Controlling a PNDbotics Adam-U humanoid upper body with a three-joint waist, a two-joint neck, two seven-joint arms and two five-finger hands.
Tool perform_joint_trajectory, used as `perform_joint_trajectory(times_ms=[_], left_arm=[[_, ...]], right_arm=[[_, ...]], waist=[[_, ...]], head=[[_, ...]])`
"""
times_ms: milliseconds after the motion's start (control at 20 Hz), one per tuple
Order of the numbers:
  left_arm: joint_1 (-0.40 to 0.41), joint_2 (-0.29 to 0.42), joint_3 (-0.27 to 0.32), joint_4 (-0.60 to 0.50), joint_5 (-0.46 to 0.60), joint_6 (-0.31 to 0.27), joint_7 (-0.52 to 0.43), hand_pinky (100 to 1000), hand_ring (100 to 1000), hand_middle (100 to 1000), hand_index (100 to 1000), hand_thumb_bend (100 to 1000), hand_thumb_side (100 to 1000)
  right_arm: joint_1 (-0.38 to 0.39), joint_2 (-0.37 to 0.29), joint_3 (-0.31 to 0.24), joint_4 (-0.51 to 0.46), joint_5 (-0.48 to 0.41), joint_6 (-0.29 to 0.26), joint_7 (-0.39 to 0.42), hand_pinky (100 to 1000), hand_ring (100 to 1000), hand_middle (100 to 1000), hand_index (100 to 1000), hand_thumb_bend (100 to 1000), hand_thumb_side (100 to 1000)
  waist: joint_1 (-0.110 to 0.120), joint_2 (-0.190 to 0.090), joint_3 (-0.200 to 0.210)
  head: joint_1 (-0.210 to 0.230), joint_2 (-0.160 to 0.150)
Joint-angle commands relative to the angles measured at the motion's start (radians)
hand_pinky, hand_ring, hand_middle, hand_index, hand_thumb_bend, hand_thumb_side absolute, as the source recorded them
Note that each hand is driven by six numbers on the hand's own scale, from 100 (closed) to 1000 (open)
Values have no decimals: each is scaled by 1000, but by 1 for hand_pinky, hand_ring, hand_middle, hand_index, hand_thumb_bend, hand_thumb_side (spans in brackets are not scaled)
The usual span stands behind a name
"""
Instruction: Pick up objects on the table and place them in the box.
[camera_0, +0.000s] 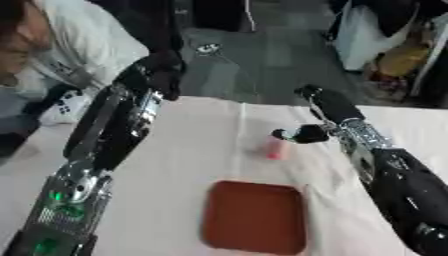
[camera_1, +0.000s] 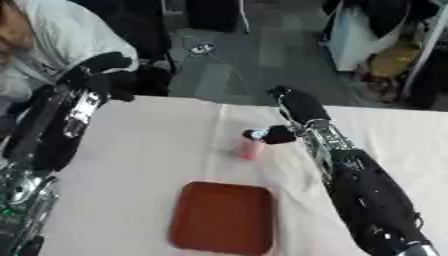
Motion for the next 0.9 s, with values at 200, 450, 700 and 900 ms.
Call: perform_joint_trajectory(times_ms=[200, 450, 700, 900], left_arm=[[-26, -1, -3, -15, 8, -5, -5, 691, 763, 835, 908, 100, 774], [-29, -3, -6, -15, 12, -5, -7, 689, 762, 834, 908, 100, 777], [-34, -4, -7, -15, 15, -6, -8, 689, 761, 834, 909, 100, 778], [-39, -6, -7, -15, 16, -8, -7, 688, 761, 834, 909, 100, 779]], right_arm=[[-41, -7, -3, -2, -9, 0, -4, 675, 735, 825, 918, 729, 741], [-41, -9, -5, 5, -5, 9, 8, 692, 744, 829, 913, 708, 746], [-41, -12, -9, 15, 4, 16, 12, 698, 746, 828, 912, 701, 756], [-39, -13, -12, 22, 14, 17, 14, 703, 746, 822, 910, 696, 754]], waist=[[-2, 0, 12], [-6, 13, 20], [-9, 27, 29], [-10, 39, 36]], head=[[-7, -24], [-6, -30], [-3, -39], [-1, -46]])
